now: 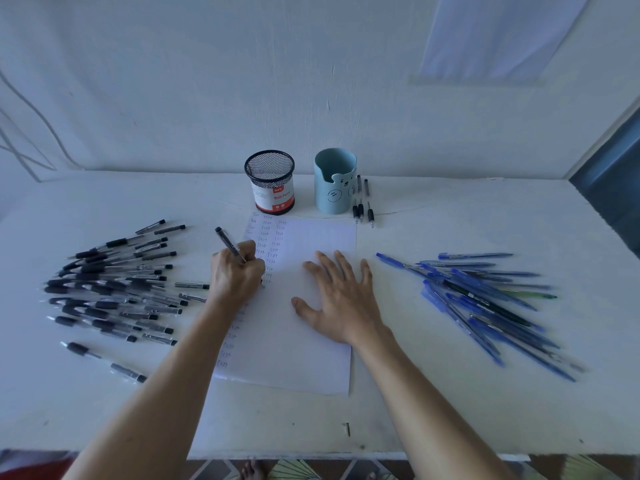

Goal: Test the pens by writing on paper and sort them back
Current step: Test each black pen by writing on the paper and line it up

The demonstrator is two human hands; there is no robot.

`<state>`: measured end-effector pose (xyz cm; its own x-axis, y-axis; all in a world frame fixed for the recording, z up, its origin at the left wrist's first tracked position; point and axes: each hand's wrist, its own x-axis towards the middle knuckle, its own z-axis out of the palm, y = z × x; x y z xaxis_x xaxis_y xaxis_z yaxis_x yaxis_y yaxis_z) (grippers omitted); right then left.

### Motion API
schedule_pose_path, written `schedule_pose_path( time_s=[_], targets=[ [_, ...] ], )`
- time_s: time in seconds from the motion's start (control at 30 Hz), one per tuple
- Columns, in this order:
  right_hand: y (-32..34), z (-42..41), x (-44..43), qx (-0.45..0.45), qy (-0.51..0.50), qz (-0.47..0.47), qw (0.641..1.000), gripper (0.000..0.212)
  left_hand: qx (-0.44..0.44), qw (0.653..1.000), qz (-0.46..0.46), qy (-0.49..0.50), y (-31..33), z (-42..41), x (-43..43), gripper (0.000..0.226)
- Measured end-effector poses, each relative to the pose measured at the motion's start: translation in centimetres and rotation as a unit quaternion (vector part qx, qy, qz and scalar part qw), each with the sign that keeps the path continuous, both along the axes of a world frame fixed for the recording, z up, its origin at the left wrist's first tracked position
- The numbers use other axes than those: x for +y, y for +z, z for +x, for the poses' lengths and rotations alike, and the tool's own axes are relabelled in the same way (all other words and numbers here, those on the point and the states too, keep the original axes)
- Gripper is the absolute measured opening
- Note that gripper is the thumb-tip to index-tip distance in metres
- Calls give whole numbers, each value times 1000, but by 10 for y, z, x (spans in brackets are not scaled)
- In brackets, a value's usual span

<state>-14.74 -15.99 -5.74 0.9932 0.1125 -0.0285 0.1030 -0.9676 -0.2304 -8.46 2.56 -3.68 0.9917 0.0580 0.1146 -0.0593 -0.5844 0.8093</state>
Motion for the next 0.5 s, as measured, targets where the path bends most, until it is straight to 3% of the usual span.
schedule_pose_path(
  time_s=[0.5],
  targets=[
    [0, -1, 0, -6, -1, 8, 1000, 87, -9, 1000, -2, -14, -2, 1, -1, 19]
  ],
)
